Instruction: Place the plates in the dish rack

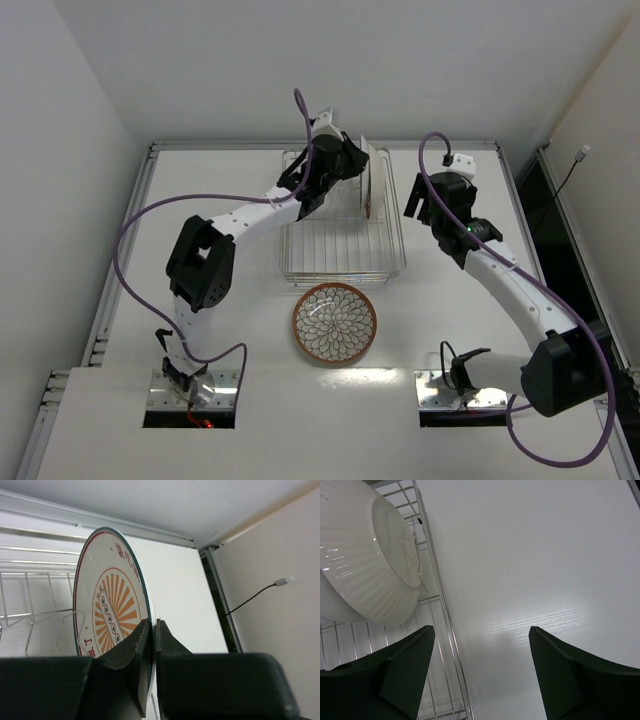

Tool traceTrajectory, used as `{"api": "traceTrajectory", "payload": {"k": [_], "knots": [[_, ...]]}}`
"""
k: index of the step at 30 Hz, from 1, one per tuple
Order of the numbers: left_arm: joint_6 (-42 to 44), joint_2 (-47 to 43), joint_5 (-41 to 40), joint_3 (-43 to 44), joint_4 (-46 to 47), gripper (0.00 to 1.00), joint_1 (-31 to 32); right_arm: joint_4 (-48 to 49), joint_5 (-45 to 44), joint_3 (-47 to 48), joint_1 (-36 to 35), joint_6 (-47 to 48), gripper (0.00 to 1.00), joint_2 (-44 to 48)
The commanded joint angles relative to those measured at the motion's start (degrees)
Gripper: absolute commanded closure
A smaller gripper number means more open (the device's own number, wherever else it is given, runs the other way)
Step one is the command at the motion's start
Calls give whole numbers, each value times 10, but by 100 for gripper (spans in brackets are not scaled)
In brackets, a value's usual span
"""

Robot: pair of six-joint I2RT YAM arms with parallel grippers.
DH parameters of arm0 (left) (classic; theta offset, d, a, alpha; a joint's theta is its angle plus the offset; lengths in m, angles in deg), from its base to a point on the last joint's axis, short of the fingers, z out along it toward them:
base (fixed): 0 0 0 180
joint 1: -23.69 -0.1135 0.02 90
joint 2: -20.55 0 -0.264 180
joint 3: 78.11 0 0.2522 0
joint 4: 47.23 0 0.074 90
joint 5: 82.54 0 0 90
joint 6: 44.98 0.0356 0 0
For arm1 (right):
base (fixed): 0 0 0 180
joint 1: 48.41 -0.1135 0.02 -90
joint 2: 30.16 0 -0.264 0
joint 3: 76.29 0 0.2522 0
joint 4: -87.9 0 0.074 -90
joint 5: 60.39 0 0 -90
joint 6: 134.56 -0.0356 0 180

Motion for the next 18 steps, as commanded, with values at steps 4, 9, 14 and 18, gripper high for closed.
{"api": "traceTrajectory", "payload": {"k": [4,9,14,18], "knots": [[26,5,1,30,33,100,19,30,2,-7,8,1,26,4],[38,5,-5,24,27,100,19,35,7,-7,13,1,26,4],[58,5,15,30,15,86,19,35,13,-7,13,1,26,4],[72,18,15,48,-8,66,25,35,13,-7,13,1,26,4]]}}
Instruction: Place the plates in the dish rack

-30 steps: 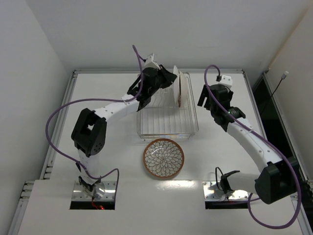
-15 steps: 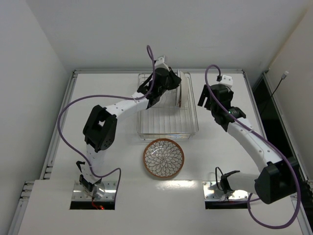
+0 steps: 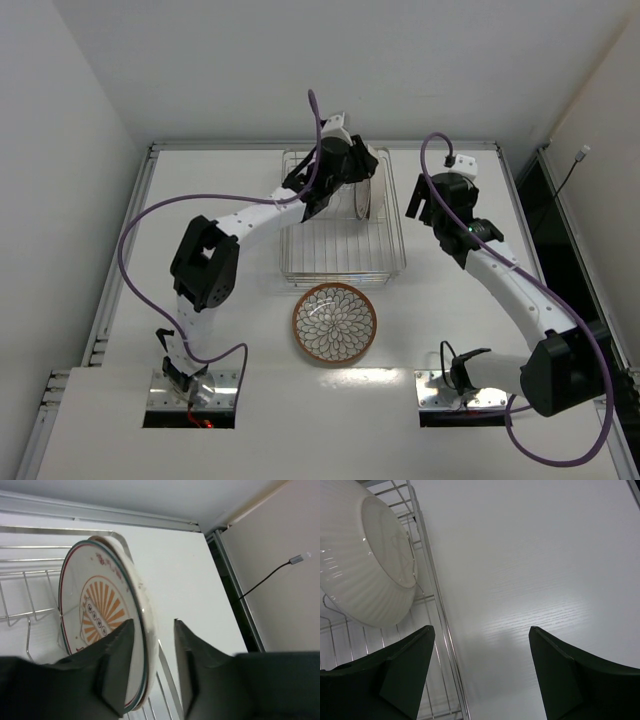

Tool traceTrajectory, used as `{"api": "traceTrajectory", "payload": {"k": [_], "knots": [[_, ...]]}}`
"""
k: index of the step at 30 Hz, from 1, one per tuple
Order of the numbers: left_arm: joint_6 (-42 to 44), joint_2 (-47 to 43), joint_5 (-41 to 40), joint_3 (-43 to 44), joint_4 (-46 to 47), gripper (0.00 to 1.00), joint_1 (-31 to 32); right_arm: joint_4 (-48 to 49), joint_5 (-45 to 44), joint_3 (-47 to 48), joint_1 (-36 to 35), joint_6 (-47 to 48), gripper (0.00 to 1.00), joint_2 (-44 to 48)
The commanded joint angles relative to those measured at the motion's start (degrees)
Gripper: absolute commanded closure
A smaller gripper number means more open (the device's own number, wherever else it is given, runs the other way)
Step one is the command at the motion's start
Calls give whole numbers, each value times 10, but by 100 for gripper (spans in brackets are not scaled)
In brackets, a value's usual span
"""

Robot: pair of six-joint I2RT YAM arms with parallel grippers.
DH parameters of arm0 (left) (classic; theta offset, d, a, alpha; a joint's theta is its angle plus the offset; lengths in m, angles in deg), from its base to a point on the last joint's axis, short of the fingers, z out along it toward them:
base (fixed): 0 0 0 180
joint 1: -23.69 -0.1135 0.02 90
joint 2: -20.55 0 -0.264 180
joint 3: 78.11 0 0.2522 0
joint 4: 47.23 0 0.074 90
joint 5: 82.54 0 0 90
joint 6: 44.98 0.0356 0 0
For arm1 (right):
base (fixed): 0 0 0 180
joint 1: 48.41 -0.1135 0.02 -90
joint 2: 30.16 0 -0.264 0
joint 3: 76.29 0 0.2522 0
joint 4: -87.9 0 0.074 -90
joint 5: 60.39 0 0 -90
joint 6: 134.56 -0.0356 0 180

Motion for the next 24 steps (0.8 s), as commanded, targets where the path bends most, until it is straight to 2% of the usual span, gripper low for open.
{"api": "traceTrajectory", "payload": {"k": [1,9,13,15,16,18,24], "knots": [[25,-2,8,37,17,63,17,34,7,-1,3,1,26,4],[37,-14,2,37,-6,47,17,34,12,-1,3,1,26,4],[61,-40,-4,37,-24,45,17,34,24,-1,3,1,26,9],[87,-58,-10,37,-37,38,17,28,30,4,3,1,26,15],[99,-79,-16,37,-43,27,17,28,30,9,3,1,26,15],[136,-100,-16,31,-49,16,17,11,37,18,9,6,26,27],[216,-180,-78,26,-101,10,17,-21,101,42,21,6,26,100]]}}
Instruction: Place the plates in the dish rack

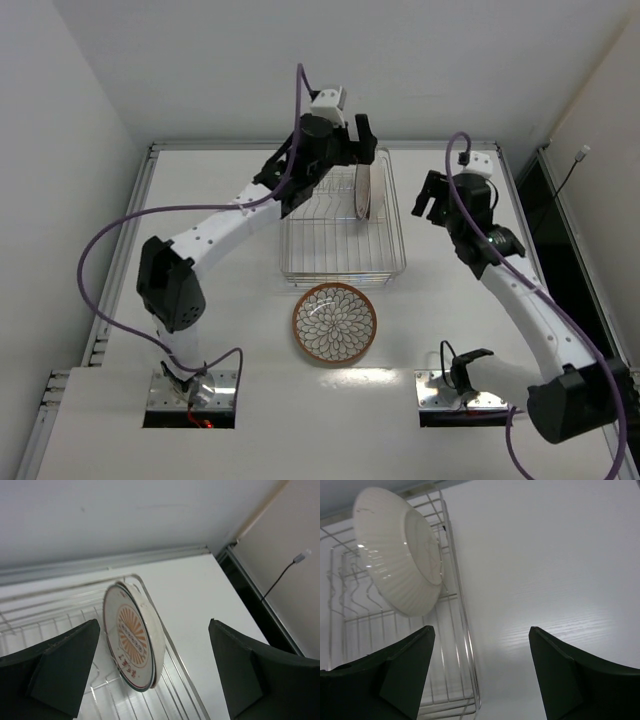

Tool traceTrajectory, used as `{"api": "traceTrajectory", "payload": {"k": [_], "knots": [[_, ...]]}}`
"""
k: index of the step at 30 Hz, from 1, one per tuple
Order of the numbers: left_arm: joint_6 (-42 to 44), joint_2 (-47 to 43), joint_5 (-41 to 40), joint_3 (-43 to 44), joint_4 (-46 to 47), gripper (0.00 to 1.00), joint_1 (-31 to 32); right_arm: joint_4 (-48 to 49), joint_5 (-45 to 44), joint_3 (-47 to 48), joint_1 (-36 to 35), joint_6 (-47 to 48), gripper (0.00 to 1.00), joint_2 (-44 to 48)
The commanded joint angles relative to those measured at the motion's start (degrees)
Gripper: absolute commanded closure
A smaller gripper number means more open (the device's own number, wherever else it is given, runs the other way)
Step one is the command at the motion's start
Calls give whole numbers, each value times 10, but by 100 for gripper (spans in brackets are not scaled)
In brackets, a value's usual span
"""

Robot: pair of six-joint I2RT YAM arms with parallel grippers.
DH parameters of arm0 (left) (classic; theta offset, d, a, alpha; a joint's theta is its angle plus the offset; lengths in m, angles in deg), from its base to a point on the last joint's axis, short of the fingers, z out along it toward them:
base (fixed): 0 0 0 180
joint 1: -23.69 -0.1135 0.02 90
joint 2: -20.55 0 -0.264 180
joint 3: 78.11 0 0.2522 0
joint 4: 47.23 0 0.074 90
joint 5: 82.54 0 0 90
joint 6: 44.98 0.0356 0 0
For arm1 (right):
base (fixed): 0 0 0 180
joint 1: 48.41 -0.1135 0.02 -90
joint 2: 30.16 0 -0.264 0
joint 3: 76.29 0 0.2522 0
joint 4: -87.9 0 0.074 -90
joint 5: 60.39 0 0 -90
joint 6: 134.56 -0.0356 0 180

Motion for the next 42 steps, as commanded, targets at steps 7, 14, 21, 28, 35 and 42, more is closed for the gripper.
{"api": "traceTrajectory", "payload": {"k": [7,14,21,28,35,42], "knots": [[159,-195,-104,-159,47,9,9,-44,171,11,9,-37,26,128],[249,-282,-248,-252,113,0,70,6,314,-221,1,-158,26,324],[193,-337,-301,-274,89,0,75,-28,350,-349,1,-241,26,452],[248,-402,-356,-366,205,0,80,-28,382,-453,-15,-297,30,466],[256,-417,-359,-377,219,0,80,25,377,-511,-48,-328,30,430],[256,-417,-367,-390,234,0,80,173,353,-521,-109,-349,31,271]]}}
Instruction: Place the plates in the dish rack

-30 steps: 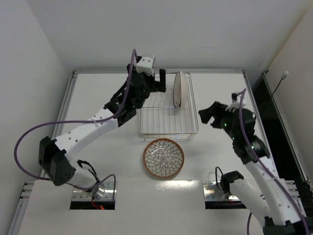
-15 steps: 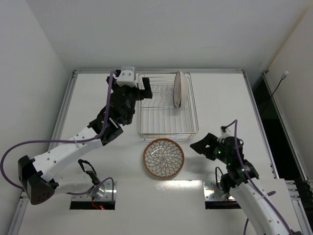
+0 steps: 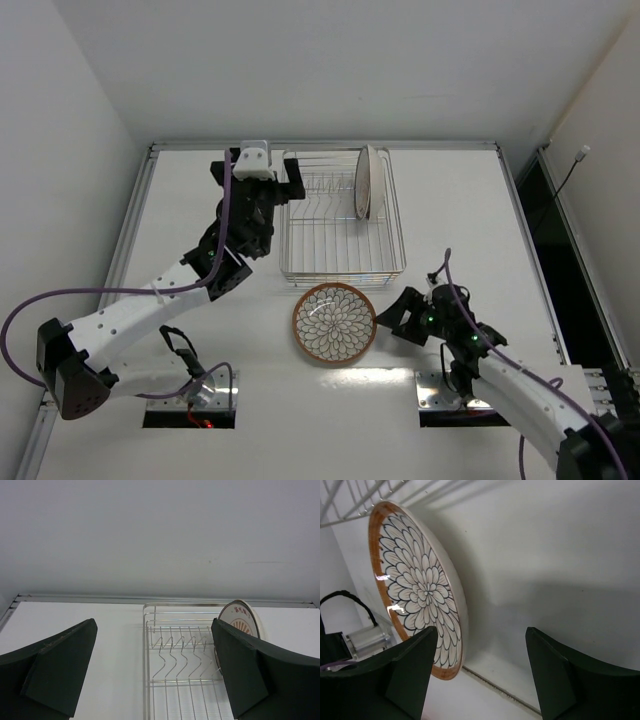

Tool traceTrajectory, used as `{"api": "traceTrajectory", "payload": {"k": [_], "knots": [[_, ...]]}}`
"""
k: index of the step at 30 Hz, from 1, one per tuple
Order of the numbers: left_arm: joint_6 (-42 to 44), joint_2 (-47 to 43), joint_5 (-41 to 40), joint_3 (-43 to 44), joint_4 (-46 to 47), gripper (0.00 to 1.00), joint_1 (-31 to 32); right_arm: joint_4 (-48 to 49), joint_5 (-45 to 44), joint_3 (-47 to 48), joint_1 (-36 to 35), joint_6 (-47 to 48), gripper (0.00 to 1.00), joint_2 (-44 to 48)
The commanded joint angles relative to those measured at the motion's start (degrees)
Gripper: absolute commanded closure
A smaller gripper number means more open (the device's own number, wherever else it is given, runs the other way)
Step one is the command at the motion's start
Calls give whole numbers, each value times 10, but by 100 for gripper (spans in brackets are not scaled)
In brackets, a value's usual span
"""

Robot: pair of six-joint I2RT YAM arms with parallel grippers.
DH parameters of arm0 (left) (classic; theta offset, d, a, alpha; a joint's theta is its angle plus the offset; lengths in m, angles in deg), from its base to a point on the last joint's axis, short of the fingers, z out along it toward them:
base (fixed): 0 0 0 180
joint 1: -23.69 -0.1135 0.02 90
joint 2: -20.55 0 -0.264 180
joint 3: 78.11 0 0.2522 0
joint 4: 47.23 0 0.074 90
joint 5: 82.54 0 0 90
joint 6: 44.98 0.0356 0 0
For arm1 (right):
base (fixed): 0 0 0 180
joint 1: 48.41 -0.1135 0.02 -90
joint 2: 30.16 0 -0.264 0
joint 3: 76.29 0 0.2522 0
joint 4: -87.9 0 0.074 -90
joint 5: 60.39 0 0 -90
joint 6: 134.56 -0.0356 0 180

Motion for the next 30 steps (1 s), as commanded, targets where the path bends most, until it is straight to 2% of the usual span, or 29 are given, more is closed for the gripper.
{"api": "traceTrajectory", "payload": {"k": [1,9,11,16,19,20,26,28,29,30], "knots": [[5,-14,-12,0,43,0,4,110,-27,0,-32,-20,31,-64],[10,-14,-18,-10,55,0,4,157,-79,32,-94,-38,31,-175],[10,-14,-18,-10,55,0,4,163,-98,32,-101,-51,34,-184],[10,-14,-18,-15,61,0,4,175,-111,37,-117,-62,52,-201],[16,-14,-18,-15,61,0,4,175,-122,42,-130,-63,59,-206],[16,-14,-18,-15,61,0,4,186,-122,47,-130,-63,65,-214],[16,-14,-23,-15,66,0,4,205,-122,69,-142,-56,73,-272],[21,-14,-23,-15,66,0,4,210,-122,69,-148,-51,80,-283],[21,-14,-23,-15,71,0,4,215,-122,69,-148,-51,89,-283],[21,-14,-23,-15,71,0,4,215,-122,69,-153,-51,93,-283]]}}
